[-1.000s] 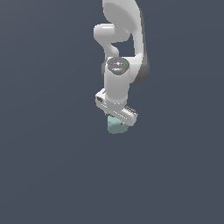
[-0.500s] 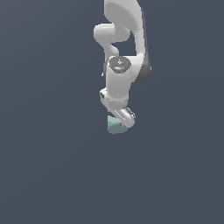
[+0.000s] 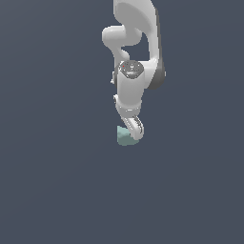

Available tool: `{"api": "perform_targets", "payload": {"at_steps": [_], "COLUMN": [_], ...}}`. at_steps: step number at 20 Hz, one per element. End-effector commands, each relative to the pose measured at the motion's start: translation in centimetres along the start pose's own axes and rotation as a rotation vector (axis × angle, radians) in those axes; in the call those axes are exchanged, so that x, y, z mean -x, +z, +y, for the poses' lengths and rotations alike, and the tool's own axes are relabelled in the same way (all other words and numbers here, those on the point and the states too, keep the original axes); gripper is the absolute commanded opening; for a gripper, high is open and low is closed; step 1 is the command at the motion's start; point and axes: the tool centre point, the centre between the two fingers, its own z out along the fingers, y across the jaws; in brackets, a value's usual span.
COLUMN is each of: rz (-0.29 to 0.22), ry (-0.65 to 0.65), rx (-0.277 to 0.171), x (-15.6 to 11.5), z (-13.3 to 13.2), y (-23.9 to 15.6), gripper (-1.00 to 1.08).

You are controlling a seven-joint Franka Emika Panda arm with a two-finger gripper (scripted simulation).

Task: Pick up the object and move it to a goal position.

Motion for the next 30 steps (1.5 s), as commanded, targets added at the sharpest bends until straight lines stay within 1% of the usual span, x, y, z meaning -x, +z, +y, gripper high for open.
{"api": "perform_targets", "payload": {"at_steps": [1,8,14,18,24,30], "rz": [0.0,-0.002,-0.003,-0.003,-0.003,-0.003], "ry": [0.067,0.212,0.284,0.305,0.303,0.306], "rx": [-0.002,-0.006,-0.009,-0.009,-0.009,-0.009], "x": [0.2,0.6,0.8,0.9,0.9,0.9], "z": [0.1,0.3,0.4,0.5,0.5,0.6], "y": [0.0,0.1,0.1,0.1,0.4,2.7], "gripper": [1.0,1.0,1.0,1.0,1.0,1.0]}}
